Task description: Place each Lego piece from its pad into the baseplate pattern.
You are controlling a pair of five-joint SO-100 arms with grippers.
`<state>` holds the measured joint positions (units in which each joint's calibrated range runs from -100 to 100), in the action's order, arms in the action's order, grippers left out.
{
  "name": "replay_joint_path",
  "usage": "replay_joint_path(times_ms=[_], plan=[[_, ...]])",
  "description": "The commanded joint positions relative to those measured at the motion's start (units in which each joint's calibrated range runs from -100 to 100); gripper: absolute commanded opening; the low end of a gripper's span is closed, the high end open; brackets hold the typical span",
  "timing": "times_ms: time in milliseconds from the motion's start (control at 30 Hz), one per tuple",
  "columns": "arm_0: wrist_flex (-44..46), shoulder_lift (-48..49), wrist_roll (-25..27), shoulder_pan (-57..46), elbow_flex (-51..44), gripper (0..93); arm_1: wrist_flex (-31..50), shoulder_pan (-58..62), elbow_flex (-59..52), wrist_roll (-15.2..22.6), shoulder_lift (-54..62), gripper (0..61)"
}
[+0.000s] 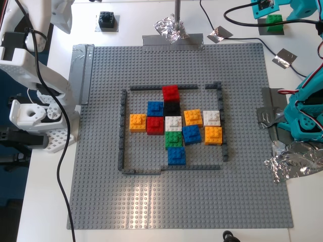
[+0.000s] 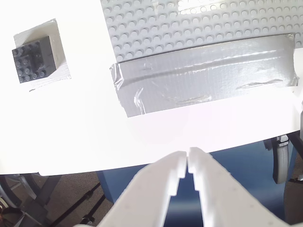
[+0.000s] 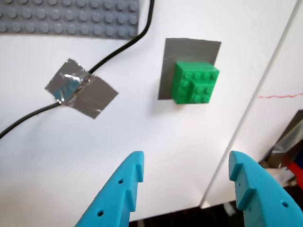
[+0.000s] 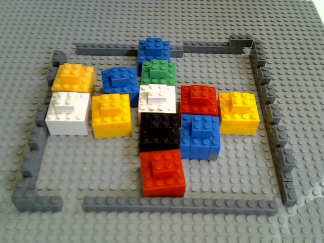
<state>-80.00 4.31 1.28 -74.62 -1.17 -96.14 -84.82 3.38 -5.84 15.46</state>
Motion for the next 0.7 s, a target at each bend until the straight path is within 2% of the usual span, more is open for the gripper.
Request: replay_joint_path(times_ms=[0, 267, 467, 667], plan=[[2.29, 4.44, 0.31, -1.59, 8.17, 20.4, 16.4, 15.65, -16.07, 12.75, 7.72, 0.2], [2.38, 4.44, 0.4, -1.59, 7.54, 20.4, 13.23, 16.16, -12.64, 13.78, 6.43, 0.2], [2.38, 4.44, 0.4, -1.51, 7.63, 20.4, 14.12, 16.3, -12.73, 13.14, 6.09, 0.2], [2.38, 4.02, 0.45, -1.95, 7.18, 20.4, 12.33, 15.07, -5.15, 12.41, 2.22, 0.2]])
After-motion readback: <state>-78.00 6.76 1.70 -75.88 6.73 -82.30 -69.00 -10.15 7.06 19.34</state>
